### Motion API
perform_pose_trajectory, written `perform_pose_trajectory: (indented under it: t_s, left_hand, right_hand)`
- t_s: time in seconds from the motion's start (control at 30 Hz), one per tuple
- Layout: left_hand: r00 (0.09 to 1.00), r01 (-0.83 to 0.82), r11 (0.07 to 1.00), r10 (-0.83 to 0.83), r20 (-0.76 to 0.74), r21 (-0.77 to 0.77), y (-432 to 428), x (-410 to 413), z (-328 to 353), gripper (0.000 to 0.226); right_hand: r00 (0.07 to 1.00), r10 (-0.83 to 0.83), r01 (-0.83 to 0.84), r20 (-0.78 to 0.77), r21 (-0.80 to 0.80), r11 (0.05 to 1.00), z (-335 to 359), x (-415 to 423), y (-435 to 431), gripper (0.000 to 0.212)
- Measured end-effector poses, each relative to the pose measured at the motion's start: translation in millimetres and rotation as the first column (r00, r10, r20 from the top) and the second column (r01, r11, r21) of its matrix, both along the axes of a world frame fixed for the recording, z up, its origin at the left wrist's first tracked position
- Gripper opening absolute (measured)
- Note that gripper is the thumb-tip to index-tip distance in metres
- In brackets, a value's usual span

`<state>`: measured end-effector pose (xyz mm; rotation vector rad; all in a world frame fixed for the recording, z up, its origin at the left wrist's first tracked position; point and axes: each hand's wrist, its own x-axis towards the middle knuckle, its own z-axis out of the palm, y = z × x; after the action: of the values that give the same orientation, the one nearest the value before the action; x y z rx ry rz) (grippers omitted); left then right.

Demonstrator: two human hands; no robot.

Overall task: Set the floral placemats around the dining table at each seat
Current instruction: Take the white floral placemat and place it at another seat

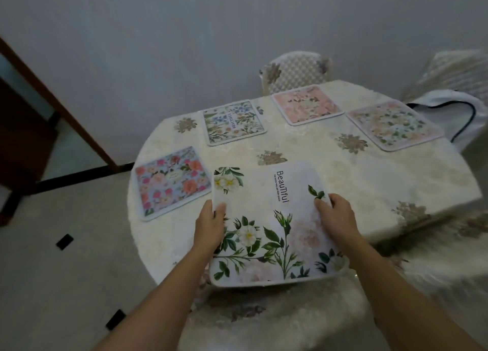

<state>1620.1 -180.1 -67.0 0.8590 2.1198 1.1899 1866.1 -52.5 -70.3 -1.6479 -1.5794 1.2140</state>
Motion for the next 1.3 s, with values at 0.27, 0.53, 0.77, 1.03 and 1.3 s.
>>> perform_pose_trajectory:
  t_s: [0.27, 0.53, 0.77, 1.03, 1.3]
  left_hand:
    - [0.976, -0.178, 0.984, 0.179, 0.125, -0.018, -18.3, -47.6, -32.6, 0.010]
    - [0.952, -0.198, 0.968, 0.227, 0.205, -0.152, -0.8, -47.9, -79.1, 0.012]
    - [0.919, -0.231, 0.935, 0.301, 0.254, -0.271, 30.5, -42.8, -111.7, 0.015]
    - [0.872, -0.339, 0.877, 0.429, 0.237, -0.341, 59.2, -47.9, -133.0, 0.020]
    - [0.935, -0.296, 0.890, 0.344, 0.084, -0.347, 64.9, -54.0, -142.4, 0.021]
  right_hand:
    - [0.993, 0.101, -0.101, 0.063, 0.010, 0.995, -17.3, -64.9, 5.7, 0.015]
    - [0.982, 0.091, -0.087, 0.166, -0.036, 0.996, -57.2, -60.2, 23.9, 0.017]
    - [0.978, 0.114, -0.090, 0.176, -0.139, 0.986, -96.1, -52.4, 58.7, 0.018]
    - [0.971, 0.167, -0.139, 0.169, -0.165, 0.976, -126.0, -65.9, 96.9, 0.017]
    - [0.961, 0.172, -0.131, 0.216, -0.190, 0.973, -142.0, -64.6, 116.7, 0.016]
